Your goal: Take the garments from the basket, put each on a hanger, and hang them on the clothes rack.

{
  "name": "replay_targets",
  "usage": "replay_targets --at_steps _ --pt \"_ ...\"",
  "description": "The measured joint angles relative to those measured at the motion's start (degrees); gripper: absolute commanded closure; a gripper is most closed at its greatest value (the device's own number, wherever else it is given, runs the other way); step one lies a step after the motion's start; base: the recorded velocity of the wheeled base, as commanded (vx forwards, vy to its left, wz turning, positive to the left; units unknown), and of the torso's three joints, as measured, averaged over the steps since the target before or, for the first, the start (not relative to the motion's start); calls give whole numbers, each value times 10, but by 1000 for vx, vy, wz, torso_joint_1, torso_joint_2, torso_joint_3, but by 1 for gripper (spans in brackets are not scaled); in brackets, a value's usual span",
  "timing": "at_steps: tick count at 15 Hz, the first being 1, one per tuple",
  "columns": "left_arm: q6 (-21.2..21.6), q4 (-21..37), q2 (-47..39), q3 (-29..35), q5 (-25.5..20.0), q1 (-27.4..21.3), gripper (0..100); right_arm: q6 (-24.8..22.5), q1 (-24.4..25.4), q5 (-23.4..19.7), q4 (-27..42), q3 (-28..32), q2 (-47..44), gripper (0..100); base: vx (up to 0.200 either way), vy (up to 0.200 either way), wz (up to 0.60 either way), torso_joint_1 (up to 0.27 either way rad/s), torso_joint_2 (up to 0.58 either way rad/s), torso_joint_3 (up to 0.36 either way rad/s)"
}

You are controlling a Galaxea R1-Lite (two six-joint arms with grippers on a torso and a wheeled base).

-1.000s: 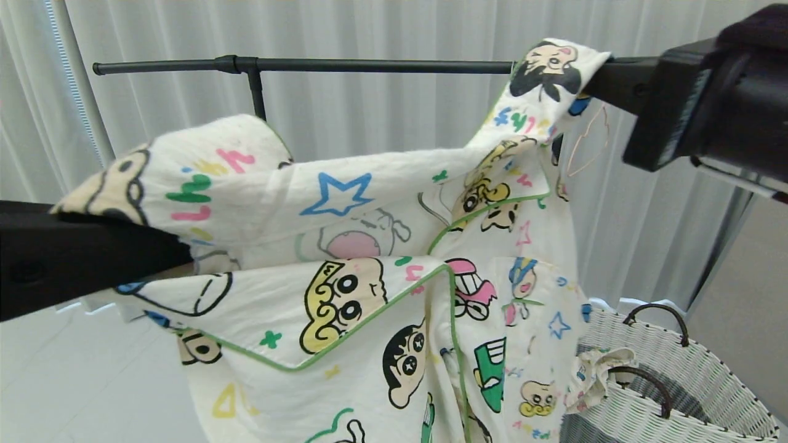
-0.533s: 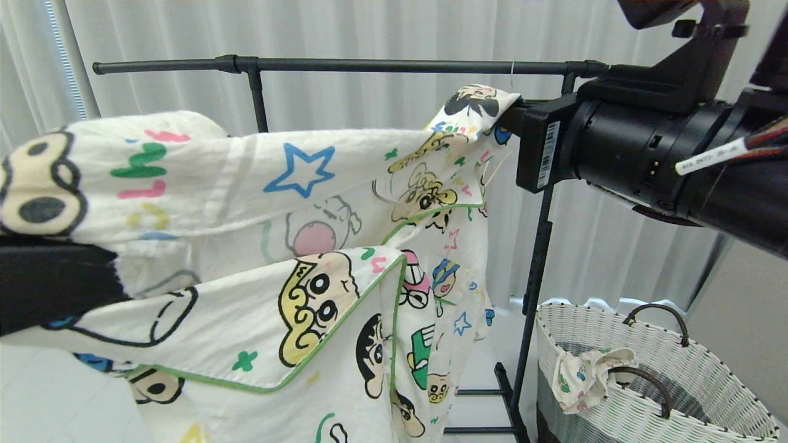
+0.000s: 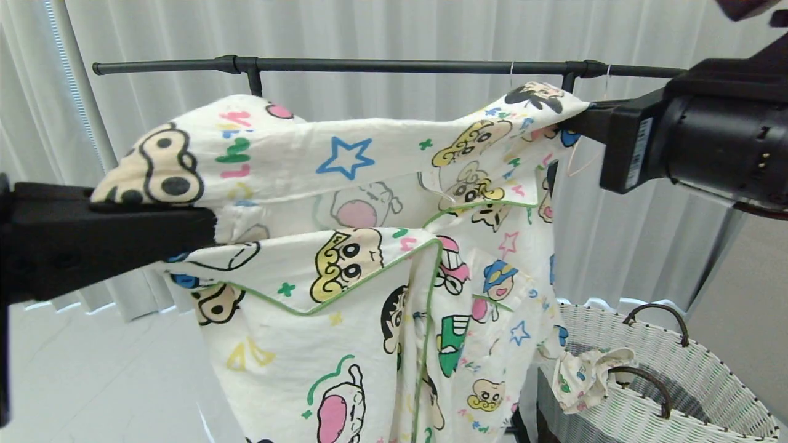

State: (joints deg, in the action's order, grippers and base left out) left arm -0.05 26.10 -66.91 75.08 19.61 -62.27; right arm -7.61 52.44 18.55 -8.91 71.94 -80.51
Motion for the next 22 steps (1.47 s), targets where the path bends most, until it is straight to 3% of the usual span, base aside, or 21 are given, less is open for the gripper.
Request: replay_targets --at_steps 2,5,7,13,16,21,22 --pt "4 -92 -31 0 0 21 100 0 14 -8 58 0 42 100 0 0 0 0 0 0" --pt "71 -202 -80 -1 1 69 100 0 63 -10 127 0 93 100 0 0 0 0 0 0" --pt "92 -246 -104 -2 2 95 100 0 84 -8 145 -2 112 100 0 0 0 0 0 0" --pt "99 -251 -121 -11 5 106 100 -2 88 -2 144 -8 125 100 0 0 0 0 0 0" --pt "151 -251 -113 -20 5 113 100 -2 86 20 144 -14 130 100 0 0 0 0 0 0" --pt "153 -251 -102 -25 5 116 100 -6 85 29 144 -21 137 100 0 0 0 0 0 0" --pt "152 -251 -99 -26 5 116 100 -6 85 42 144 -22 138 0 0 0 0 0 0 0"
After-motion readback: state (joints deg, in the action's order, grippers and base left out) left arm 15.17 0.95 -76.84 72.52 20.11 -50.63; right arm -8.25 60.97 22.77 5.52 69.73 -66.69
